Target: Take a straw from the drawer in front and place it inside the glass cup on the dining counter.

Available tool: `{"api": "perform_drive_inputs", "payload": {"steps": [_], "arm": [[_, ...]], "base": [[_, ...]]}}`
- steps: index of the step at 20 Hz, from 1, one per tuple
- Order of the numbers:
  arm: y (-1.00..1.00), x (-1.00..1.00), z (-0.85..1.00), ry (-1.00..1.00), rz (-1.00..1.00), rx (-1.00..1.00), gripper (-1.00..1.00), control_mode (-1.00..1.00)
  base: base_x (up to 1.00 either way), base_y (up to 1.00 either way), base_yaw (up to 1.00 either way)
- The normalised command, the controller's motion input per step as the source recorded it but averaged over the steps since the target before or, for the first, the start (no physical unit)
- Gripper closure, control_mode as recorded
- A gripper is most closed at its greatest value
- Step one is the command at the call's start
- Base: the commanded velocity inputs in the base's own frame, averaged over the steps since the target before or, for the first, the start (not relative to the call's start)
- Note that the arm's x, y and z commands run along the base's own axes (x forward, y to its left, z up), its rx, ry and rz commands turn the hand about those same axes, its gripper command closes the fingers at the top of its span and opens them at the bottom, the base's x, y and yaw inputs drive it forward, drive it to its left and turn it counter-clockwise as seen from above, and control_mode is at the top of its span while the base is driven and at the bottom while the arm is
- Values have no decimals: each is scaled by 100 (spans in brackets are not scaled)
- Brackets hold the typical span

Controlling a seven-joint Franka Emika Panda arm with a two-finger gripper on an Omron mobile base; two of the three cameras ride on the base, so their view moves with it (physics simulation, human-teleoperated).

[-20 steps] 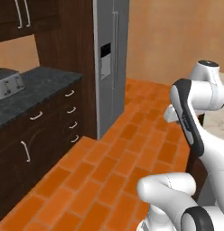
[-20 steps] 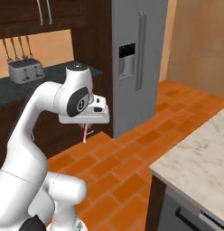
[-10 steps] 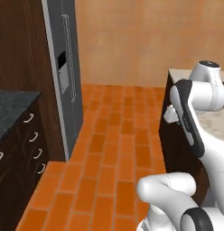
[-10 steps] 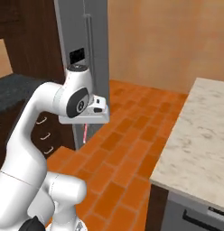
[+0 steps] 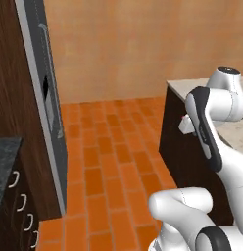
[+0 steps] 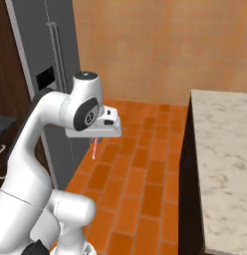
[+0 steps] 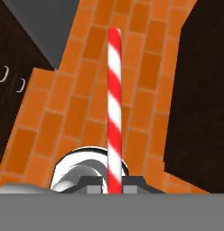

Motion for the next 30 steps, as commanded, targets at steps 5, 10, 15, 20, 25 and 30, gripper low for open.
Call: {"api": "perform_drive_inputs", "payload": {"steps": [5,10,15,20,25,30], "arm": [[0,0,0,0,0,0,100,100],[0,0,0,0,0,0,100,100],[0,0,0,0,0,0,100,100],[0,0,0,0,0,0,100,100],[0,0,0,0,0,0,100,100],[0,0,0,0,0,0,100,100]], "base": [[100,35,-37],[100,7,-19],[100,13,-4],[100,1,0],[100,0,-2],[100,0,-15]]}}
